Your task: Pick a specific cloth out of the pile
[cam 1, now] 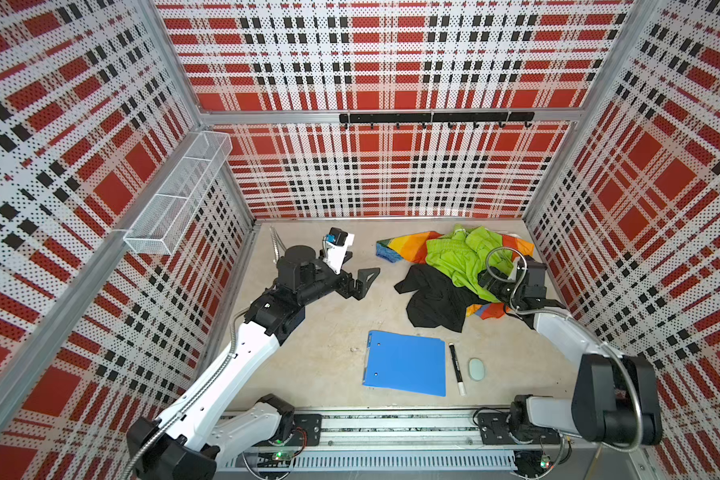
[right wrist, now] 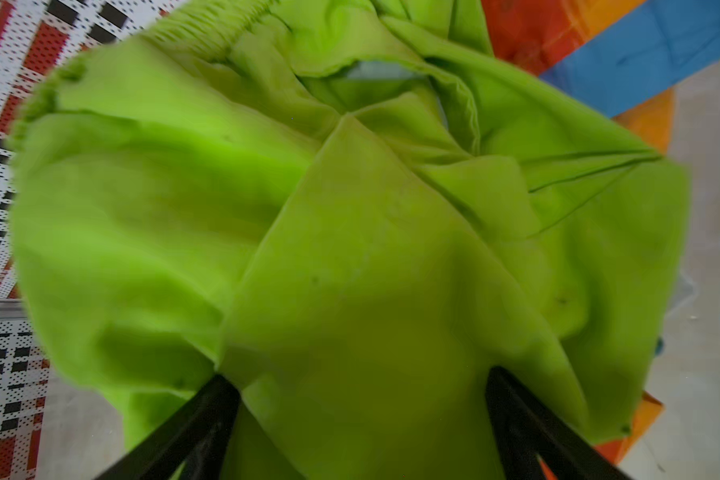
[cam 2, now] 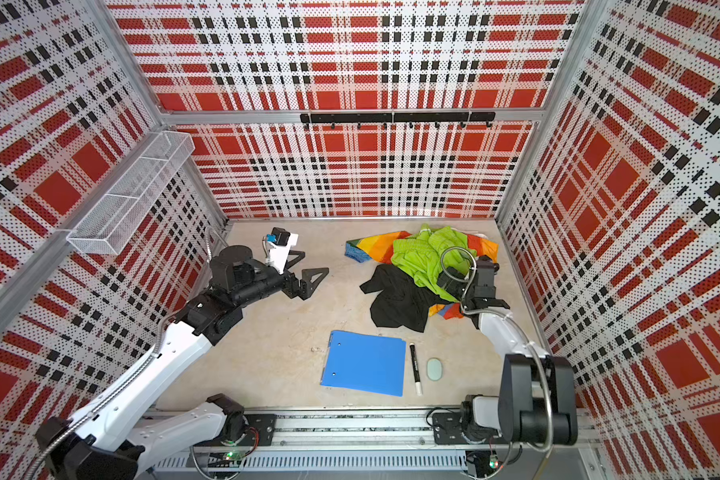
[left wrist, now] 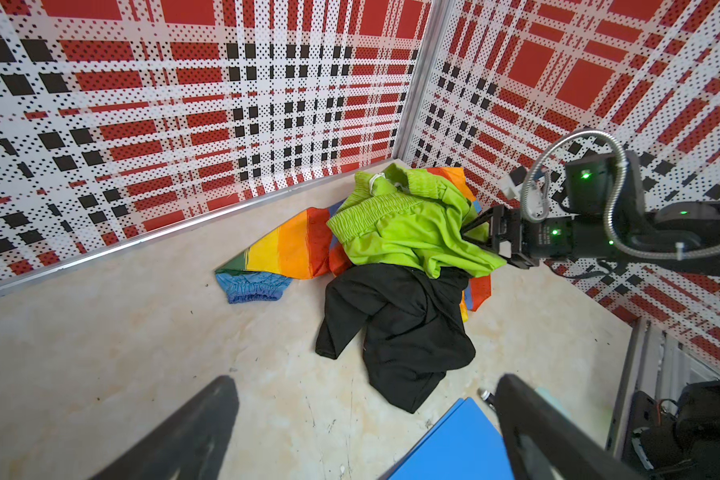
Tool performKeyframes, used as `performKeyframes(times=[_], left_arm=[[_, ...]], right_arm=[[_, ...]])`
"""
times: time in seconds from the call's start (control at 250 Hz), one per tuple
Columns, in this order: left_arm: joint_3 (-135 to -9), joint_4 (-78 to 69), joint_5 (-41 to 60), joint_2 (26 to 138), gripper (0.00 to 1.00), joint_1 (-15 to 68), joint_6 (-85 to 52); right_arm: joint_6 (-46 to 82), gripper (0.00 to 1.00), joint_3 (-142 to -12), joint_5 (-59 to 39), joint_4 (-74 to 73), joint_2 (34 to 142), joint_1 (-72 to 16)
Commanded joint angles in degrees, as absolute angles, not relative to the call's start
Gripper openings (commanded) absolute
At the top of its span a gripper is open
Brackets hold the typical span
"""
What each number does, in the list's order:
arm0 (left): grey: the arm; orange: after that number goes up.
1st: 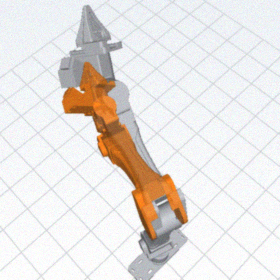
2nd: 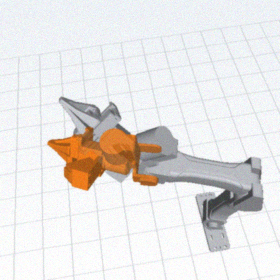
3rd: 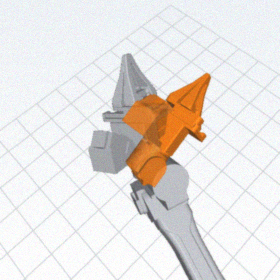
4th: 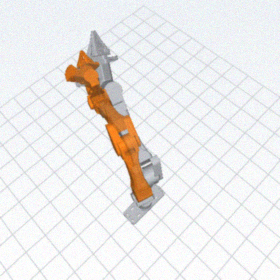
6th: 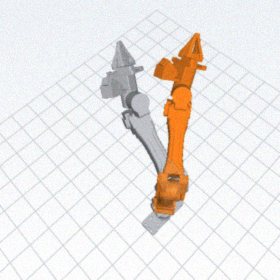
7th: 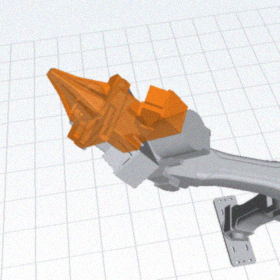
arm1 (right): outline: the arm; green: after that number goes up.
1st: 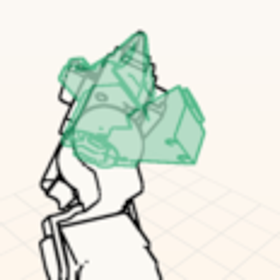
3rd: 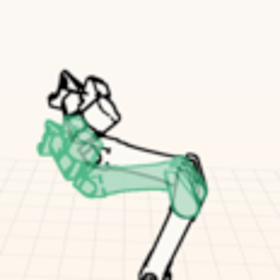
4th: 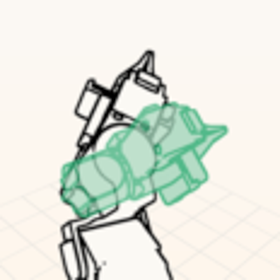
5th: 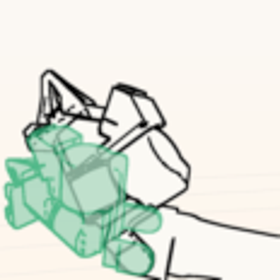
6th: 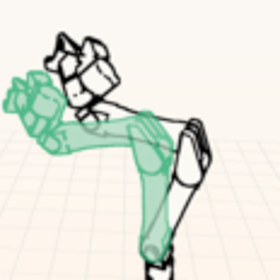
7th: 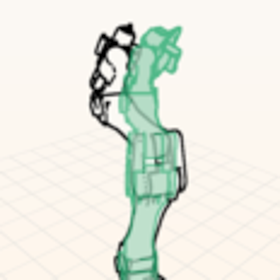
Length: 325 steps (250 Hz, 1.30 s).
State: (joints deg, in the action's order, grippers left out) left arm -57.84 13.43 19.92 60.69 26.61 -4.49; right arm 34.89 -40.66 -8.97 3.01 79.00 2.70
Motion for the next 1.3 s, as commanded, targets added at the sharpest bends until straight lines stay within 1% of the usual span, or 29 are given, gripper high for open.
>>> performKeyframes(times=[0.0, 0.068, 0.104, 0.132, 0.152, 0.196, 0.2, 0.204, 0.264, 0.268, 0.324, 0.404, 0.492, 0.656, 0.824, 0.913, 1.077, 1.217, 1.257, 1.297], left_arm=[[-58.0, 13.4, 21.2, 60.6, 0.99, 26.6, -5.3], [-58.0, 13.4, 20.9, 60.6, 0.99, 26.5, -5.3], [-58.0, 13.4, 20.9, 60.6, 0.99, 26.4, -5.4], [-58.0, 13.4, 20.9, 60.5, 0.99, 26.3, -5.4], [-58.0, 13.4, 20.9, 60.5, 0.99, 26.3, -5.4], [-57.9, 13.4, 20.6, 60.3, 0.99, 26.3, -5.4], [-57.9, 13.4, 20.5, 60.3, 0.99, 26.2, -5.4], [-57.9, 13.4, 20.5, 60.3, 0.99, 26.3, -5.4], [-57.8, 13.4, 20.2, 60.1, 0.99, 26.2, -5.3], [-57.7, 13.4, 20.1, 60.1, 0.99, 26.2, -5.2], [-57.7, 13.4, 20.0, 60.0, 0.99, 26.1, -5.3], [-57.7, 13.3, 20.0, 59.9, 0.99, 26.0, -5.2], [-57.7, 13.3, 20.1, 60.0, 0.99, 25.9, -5.4], [-57.6, 13.2, 20.3, 60.0, 0.99, 25.6, -5.5], [-57.6, 13.1, 20.0, 60.0, 0.99, 25.5, -5.5], [-57.5, 13.1, 19.7, 60.1, 0.99, 25.5, -5.5], [-57.4, 13.2, 19.3, 60.2, 0.99, 25.5, -5.5], [-57.4, 13.2, 18.9, 60.2, 0.99, 25.5, -5.5], [-57.4, 13.1, 18.8, 60.0, 0.99, 25.5, -5.5], [-57.3, 13.1, 18.6, 59.9, 0.99, 25.5, -5.5]], right_arm=[[37.9, 1.0, -41.6, -11.4, -2.7, 84.6, 2.4], [37.9, 1.0, -43.3, -10.0, -4.0, 88.1, 1.6], [37.7, 0.95, -44.4, -9.2, -4.1, 90.2, 1.2], [37.7, 0.87, -45.1, -9.0, -4.3, 91.8, 0.9], [37.9, 0.79, -45.5, -9.0, -4.7, 92.9, 0.9], [38.5, 0.59, -46.0, -9.0, -6.0, 94.6, 0.7], [38.6, 0.56, -46.1, -8.9, -6.3, 94.9, 0.7], [38.6, 0.56, -46.1, -8.9, -6.3, 94.9, 0.7], [39.3, 0.37, -46.4, -8.4, -7.9, 95.6, 0.5], [39.3, 0.34, -46.5, -8.2, -8.0, 95.6, 0.5], [39.3, 0.2, -47.4, -7.0, -7.8, 95.2, 0.2], [38.5, 0.1, -49.7, -5.2, -6.2, 93.7, -0.2], [37.3, 0.04, -52.8, -2.9, -3.9, 92.1, -0.9], [36.1, 0.02, -59.9, 0.0, -0.6, 91.6, -1.6], [35.0, 0.01, -69.4, 1.3, 1.6, 95.3, -2.6], [34.6, 0.04, -74.4, 1.6, 2.8, 98.4, -3.4], [34.1, 0.17, -80.0, 0.7, 4.0, 104.9, -5.0], [33.9, 0.3, -79.0, 0.1, 4.2, 106.9, -5.6], [33.6, 0.38, -78.0, 0.0, 4.1, 106.4, -5.7], [32.7, 0.51, -77.0, 0.2, 4.2, 104.9, -5.6]])
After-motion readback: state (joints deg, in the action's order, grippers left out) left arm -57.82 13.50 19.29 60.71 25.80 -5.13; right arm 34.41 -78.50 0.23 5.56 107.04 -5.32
